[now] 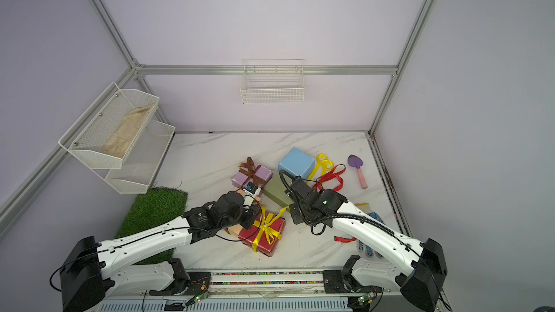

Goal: Untie the ribbon bows on the gift boxes
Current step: Untie the ribbon from the gift box.

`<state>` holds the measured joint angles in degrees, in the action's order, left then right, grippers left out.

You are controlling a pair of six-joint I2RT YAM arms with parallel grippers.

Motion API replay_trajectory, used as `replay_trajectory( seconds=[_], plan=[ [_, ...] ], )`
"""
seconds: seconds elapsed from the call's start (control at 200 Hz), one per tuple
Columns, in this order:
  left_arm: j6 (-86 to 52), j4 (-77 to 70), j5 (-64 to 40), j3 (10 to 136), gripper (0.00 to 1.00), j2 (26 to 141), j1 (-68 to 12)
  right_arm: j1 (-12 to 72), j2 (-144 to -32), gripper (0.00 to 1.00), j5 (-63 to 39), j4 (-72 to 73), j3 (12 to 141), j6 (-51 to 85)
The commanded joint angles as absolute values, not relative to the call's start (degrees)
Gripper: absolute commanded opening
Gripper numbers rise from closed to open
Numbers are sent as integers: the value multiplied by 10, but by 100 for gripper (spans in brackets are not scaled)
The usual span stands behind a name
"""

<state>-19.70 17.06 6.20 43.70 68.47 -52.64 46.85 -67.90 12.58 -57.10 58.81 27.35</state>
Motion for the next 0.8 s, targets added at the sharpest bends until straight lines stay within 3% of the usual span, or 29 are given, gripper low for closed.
replay_trajectory(
  seconds=[0.0,0.065,0.15,0.25,0.43,0.795],
  plan=[
    [-184,170,55,477,33,705,-527,463,-668,0,159,-612,582,311],
    [-189,172,49,479,35,716,-528,461,-660,0,165,-614,579,316],
    [-200,176,46,478,38,725,-527,459,-656,38,171,-613,578,318],
    [-212,180,46,474,43,729,-527,460,-658,51,146,-591,581,291],
    [-223,180,45,473,47,727,-527,459,-663,56,23,-491,562,249],
    [-250,179,33,491,48,762,-527,459,-699,55,-68,-328,494,252]
  ],
)
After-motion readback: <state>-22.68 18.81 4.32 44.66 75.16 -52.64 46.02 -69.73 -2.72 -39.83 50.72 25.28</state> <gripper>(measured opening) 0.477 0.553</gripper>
